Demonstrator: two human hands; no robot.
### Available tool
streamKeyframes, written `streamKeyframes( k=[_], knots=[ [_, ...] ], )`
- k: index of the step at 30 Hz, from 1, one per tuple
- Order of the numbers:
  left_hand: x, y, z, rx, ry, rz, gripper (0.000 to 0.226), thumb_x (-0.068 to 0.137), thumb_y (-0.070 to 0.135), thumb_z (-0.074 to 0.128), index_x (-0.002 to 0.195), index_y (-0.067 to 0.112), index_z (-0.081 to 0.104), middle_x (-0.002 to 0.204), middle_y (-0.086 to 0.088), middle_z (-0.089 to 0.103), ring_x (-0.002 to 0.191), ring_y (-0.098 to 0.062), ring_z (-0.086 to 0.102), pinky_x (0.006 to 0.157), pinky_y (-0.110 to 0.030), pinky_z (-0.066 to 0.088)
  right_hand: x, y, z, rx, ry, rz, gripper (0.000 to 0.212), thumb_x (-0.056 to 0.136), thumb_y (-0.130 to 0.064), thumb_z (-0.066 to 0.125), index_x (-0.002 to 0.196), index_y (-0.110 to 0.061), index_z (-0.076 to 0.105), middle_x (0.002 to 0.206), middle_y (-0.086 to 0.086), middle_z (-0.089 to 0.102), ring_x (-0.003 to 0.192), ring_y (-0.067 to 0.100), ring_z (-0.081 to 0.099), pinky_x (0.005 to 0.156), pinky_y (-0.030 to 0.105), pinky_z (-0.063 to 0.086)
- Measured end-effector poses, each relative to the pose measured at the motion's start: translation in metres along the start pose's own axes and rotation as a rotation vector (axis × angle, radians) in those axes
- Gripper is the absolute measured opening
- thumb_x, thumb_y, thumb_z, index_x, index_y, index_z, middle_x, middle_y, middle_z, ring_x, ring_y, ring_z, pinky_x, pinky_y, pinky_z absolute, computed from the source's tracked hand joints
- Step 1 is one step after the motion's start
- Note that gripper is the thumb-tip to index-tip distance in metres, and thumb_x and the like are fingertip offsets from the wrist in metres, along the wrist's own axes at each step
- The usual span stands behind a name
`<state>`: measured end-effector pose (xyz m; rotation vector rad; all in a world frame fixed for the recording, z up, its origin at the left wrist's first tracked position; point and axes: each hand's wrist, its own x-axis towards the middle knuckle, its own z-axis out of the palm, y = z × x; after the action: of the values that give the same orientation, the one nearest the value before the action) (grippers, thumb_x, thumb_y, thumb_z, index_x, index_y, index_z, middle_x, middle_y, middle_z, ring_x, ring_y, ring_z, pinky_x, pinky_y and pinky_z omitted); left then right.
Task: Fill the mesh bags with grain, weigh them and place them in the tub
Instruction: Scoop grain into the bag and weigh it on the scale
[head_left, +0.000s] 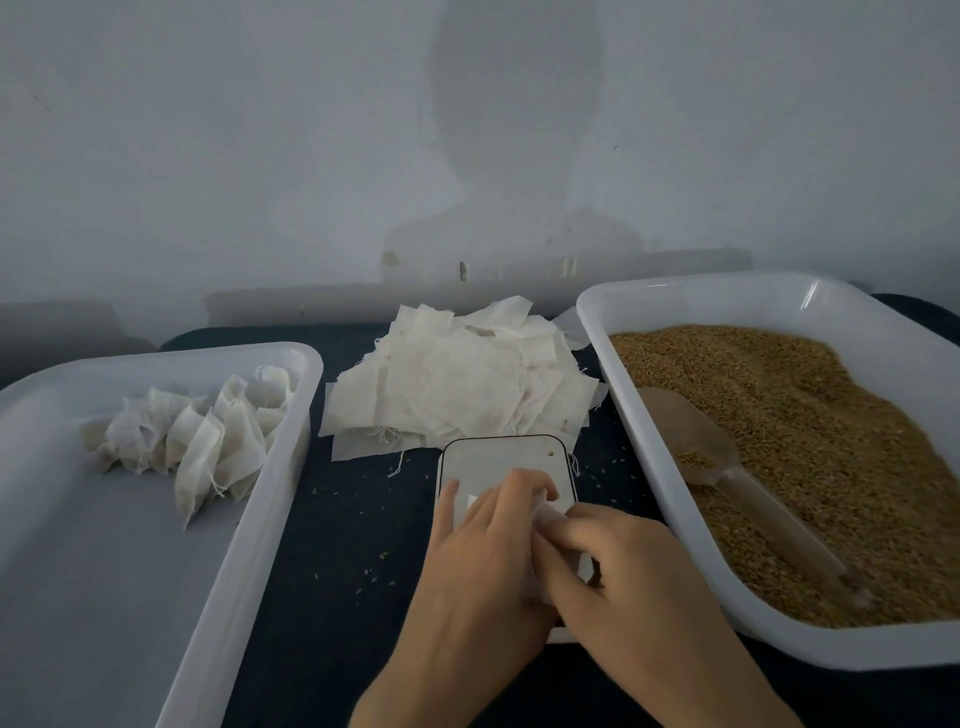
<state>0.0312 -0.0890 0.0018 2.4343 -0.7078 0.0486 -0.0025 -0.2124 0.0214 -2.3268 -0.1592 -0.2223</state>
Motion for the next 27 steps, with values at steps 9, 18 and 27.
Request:
streamKeyframes(
  k=[9,18,27],
  knots=[
    [0.006,0.006,0.0,-0.551,0.073,-0.17,0.041,0.076,-0.003,0.064,0.089,0.033,0.048,0.084,0.012,0.058,0.066,-0.005,0.059,0.052,-0.018,0.049,0.019,0.083,-0.11,-0.722,-0.162,0.437,0.032,0.087,-0.062,0.048,0.083,-0.034,0.063,0.073,-0.013,0.064,0.062,0.0,0.061,0.06,0.021,0.055],
    [0.003,0.009,0.007,-0.663,0.101,-0.177,0.034,0.068,0.01,0.062,0.09,0.032,0.049,0.081,0.005,0.06,0.068,-0.009,0.059,0.057,-0.021,0.051,0.047,0.118,-0.128,-0.738,-0.3,0.543,0.034,0.095,-0.047,0.046,0.09,-0.018,0.062,0.077,-0.003,0.065,0.064,0.01,0.063,0.059,0.023,0.055],
    [0.003,0.009,0.01,-0.69,0.092,-0.243,0.036,0.062,0.014,0.058,0.084,0.04,0.048,0.079,0.007,0.059,0.064,-0.005,0.056,0.056,-0.022,0.051,0.09,0.12,-0.138,-0.791,-0.257,0.586,0.041,0.096,-0.045,0.047,0.075,-0.011,0.057,0.063,-0.002,0.055,0.05,0.011,0.051,0.059,0.022,0.053]
  ],
)
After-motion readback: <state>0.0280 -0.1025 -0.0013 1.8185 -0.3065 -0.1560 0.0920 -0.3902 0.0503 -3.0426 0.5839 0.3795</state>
